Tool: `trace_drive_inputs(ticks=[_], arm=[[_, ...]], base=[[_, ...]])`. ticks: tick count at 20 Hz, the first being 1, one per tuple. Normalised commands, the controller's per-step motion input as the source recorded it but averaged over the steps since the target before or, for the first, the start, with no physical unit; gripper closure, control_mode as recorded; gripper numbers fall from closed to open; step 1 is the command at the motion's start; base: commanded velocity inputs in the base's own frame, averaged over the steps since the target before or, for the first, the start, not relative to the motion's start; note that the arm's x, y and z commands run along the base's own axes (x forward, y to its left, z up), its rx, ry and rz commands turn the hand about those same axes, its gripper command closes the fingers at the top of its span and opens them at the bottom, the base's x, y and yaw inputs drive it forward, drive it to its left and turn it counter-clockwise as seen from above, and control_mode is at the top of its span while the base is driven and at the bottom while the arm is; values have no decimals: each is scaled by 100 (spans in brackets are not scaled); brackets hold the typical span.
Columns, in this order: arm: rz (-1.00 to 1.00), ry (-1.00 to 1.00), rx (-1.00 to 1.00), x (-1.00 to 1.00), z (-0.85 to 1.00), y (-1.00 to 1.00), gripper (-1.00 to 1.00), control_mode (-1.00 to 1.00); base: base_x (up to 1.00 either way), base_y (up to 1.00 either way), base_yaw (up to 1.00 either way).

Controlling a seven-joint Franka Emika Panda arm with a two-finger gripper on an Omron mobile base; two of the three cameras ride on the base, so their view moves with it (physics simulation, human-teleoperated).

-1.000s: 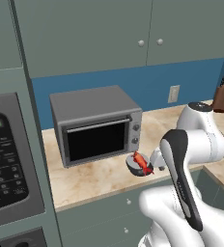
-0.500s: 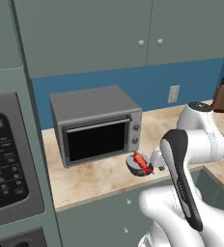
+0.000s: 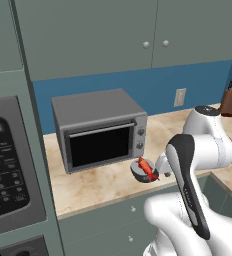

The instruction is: Take the fish from the fridge and place it on the digital scale on the counter by the fridge. Wait a few seconds for a reading, then move it to the plate on the dining counter.

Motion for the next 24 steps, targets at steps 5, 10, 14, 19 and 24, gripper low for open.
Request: trace_drive_inputs(ticks=[5,10,14,19,24], arm=[[0,0,0,0,0,0,-100,-100],[0,0,0,0,0,0,-100,-100],[0,0,0,0,0,0,-100,-100],[0,0,0,0,0,0,-100,-100],[0,0,0,0,0,0,-100,-100]], base=[[0,0,0],[0,0,0],[0,0,0],[0,0,0],[0,0,0]])
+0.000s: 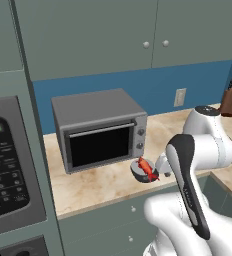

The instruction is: Take the fish from the fridge and place it on the digital scale on the counter by the fridge. Wait a few seconds for a reading, then move it to the plate on the dining counter.

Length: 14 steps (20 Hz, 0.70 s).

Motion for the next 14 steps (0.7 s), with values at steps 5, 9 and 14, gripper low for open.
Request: trace_drive_inputs(ticks=[5,9,14], arm=[[0,0,0,0,0,0,-100,-100],[0,0,0,0,0,0,-100,-100],[0,0,0,2,0,0,-100,-100]], base=[[0,0,0],[0,0,0],[0,0,0]])
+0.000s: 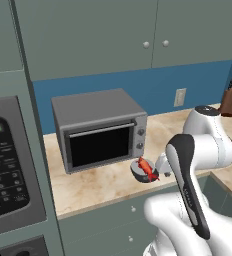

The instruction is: Take the fish from the fridge and place it on the digital scale on the counter by the fridge. Wait a few seconds for a reading, then move it to the plate on the dining counter.

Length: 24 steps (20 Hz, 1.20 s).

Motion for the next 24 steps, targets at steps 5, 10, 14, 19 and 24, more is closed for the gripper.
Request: trace_drive_inputs(ticks=[5,10,14,19,24], arm=[[0,0,0,0,0,0,-100,-100],[0,0,0,1,0,0,-100,-100],[0,0,0,2,0,0,-100,-100],[0,0,0,2,0,0,-100,-100],[0,0,0,6,0,0,-100,-100]], base=[[0,0,0],[0,0,0],[0,0,0],[0,0,0],[0,0,0]])
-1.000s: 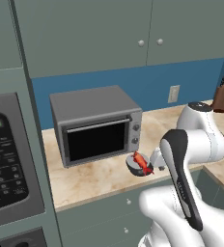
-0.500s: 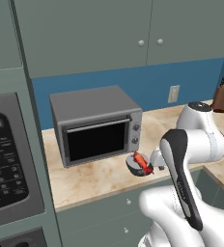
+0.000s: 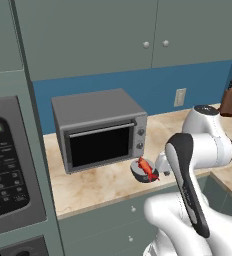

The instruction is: Take the fish from the fridge and place it on the digital scale on the counter by the fridge. Wait a few seconds for a reading, then move it to the plate on the dining counter.

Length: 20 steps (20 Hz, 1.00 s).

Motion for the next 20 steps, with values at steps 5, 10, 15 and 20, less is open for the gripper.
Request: trace_drive_inputs(ticks=[5,10,15,20], arm=[[0,0,0,32,-24,10,-100,-100],[0,3,-1,62,-54,17,-100,-100],[0,2,0,63,-38,1,-100,-100],[0,2,0,52,-29,0,-100,-100]], base=[[0,0,0],[0,0,0],[0,0,0],[0,0,0]])
